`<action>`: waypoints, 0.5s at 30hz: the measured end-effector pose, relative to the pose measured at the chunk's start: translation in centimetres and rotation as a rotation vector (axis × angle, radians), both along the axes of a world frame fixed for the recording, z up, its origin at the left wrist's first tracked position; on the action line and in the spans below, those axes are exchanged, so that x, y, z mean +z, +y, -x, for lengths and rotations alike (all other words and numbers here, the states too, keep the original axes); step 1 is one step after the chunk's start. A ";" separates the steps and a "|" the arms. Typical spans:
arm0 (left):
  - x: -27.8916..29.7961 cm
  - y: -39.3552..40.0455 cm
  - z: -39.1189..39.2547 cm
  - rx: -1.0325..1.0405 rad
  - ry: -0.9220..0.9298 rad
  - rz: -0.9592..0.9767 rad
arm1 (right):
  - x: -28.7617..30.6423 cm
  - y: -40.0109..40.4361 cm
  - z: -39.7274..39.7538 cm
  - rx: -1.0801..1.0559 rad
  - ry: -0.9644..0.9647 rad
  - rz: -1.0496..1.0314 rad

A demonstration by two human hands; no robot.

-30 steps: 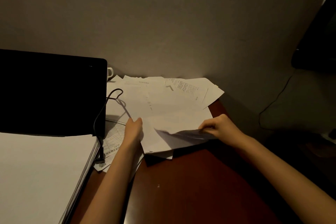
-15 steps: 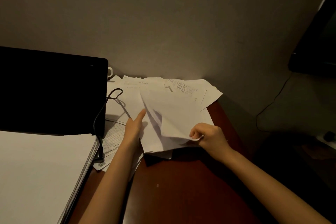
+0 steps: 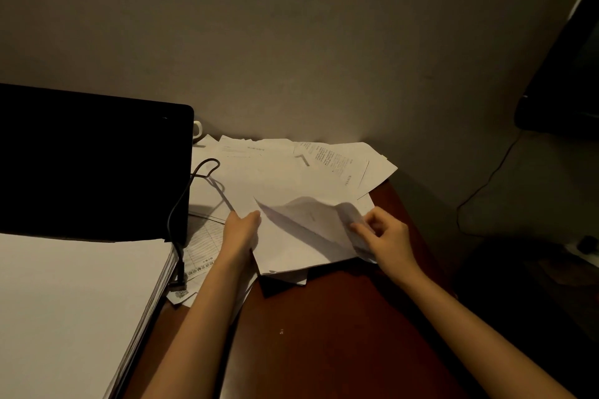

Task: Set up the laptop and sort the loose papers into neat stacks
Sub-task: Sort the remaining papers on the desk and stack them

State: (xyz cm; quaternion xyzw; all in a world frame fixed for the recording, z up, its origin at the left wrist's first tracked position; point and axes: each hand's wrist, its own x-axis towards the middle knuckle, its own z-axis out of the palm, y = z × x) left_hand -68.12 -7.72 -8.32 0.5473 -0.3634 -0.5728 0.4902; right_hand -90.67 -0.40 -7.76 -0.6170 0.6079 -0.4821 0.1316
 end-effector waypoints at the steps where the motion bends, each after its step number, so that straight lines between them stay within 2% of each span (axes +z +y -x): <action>1: 0.1 -0.1 0.1 0.010 0.000 -0.013 | 0.2 -0.1 0.0 -0.032 0.003 0.004; 4: 0.1 -0.3 0.1 0.005 0.010 -0.035 | 0.9 -0.5 -0.2 -0.110 -0.032 -0.039; 7: 0.4 -0.1 0.1 0.009 0.058 -0.061 | 2.5 -0.6 -0.9 -0.205 -0.226 -0.036; 9: 0.6 -0.1 0.1 0.007 0.109 -0.093 | 3.7 -0.8 -1.4 -0.231 -0.502 -0.027; 12: 0.5 -0.1 0.0 -0.016 0.170 -0.108 | 5.5 -1.4 -1.8 -0.172 -1.126 -0.040; 13: 0.5 -0.1 0.0 -0.026 0.186 -0.110 | 5.8 -1.7 -1.6 -0.158 -1.278 -0.068; 15: 0.5 0.0 0.0 -0.057 0.212 -0.115 | 5.9 -2.1 -1.3 -0.167 -1.436 -0.142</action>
